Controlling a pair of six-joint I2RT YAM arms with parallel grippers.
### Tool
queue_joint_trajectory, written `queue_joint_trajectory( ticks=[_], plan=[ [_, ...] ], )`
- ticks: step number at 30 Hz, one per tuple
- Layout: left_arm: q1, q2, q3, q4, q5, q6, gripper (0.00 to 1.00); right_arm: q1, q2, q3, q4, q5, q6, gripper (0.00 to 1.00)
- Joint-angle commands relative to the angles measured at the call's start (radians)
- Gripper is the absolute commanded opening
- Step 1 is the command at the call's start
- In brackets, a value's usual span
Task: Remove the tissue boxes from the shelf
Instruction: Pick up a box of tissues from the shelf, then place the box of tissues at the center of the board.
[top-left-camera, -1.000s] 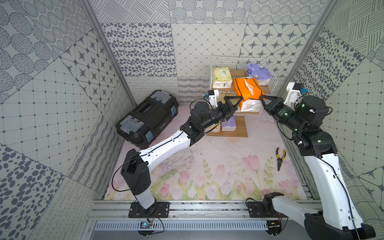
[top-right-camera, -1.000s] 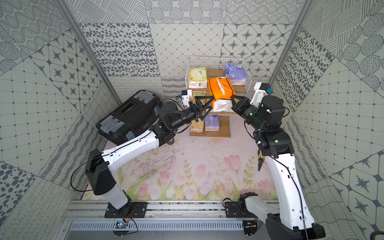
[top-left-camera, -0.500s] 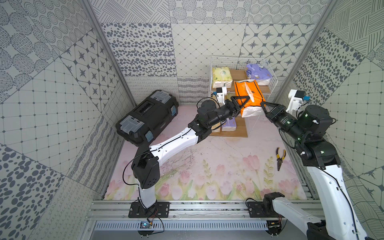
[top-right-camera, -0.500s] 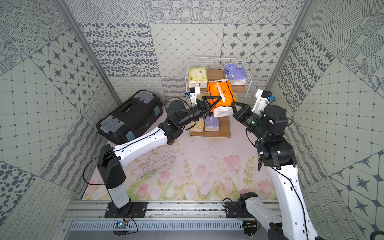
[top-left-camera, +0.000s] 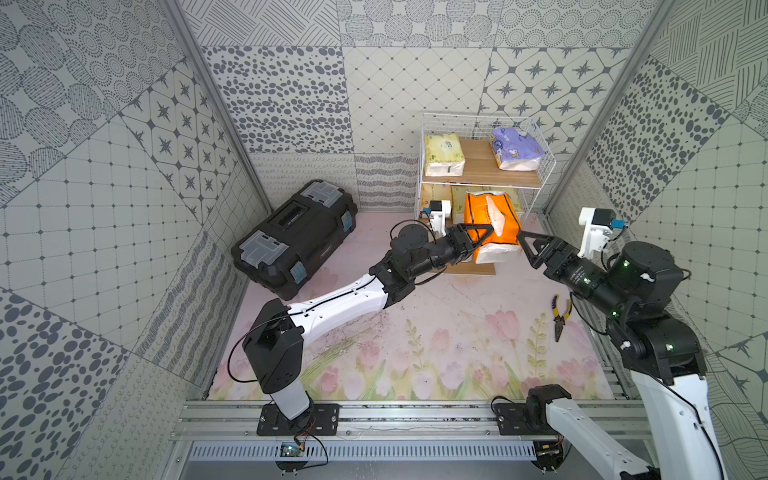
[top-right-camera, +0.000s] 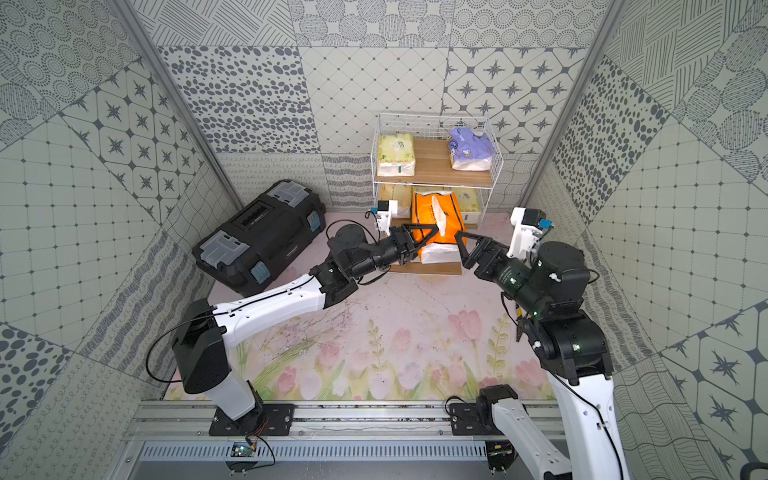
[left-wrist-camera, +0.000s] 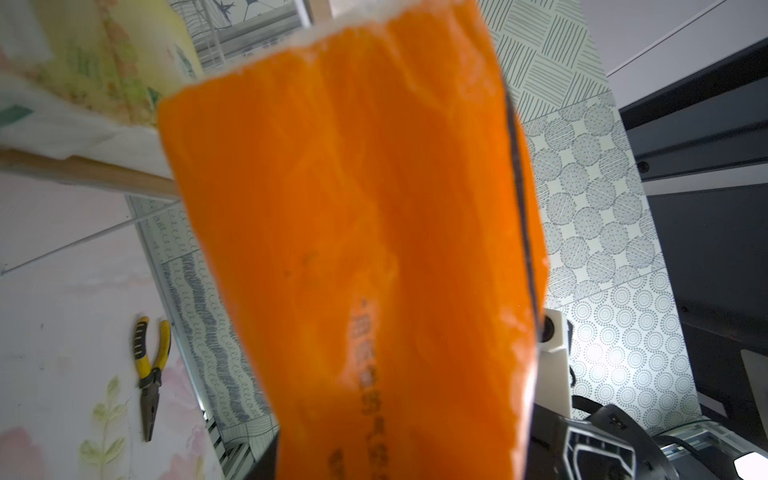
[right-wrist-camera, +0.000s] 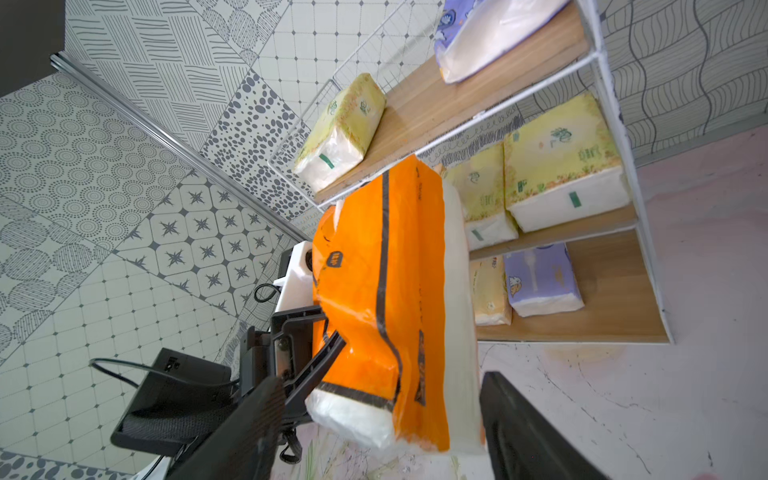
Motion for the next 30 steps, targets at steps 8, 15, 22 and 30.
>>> queue_joint_trajectory(
  ticks=[8, 15, 22, 30],
  plan=[
    [-0.142, -0.181, -0.492, 0.022, -0.207, 0.12, 0.38, 0.002, -0.081, -0.254, -0.096, -0.118, -0.016, 0.68],
    [-0.179, -0.102, -0.658, 0.097, -0.271, 0.026, 0.37, 0.075, -0.027, -0.471, 0.041, -0.128, 0.044, 0.63],
    [-0.181, -0.037, -0.681, 0.094, -0.315, 0.032, 0.36, 0.186, 0.068, -0.586, 0.187, -0.036, 0.095, 0.63],
    [-0.181, 0.013, -0.706, 0.053, -0.362, 0.002, 0.64, 0.207, 0.125, -0.706, 0.274, -0.004, 0.118, 0.62]
  ],
)
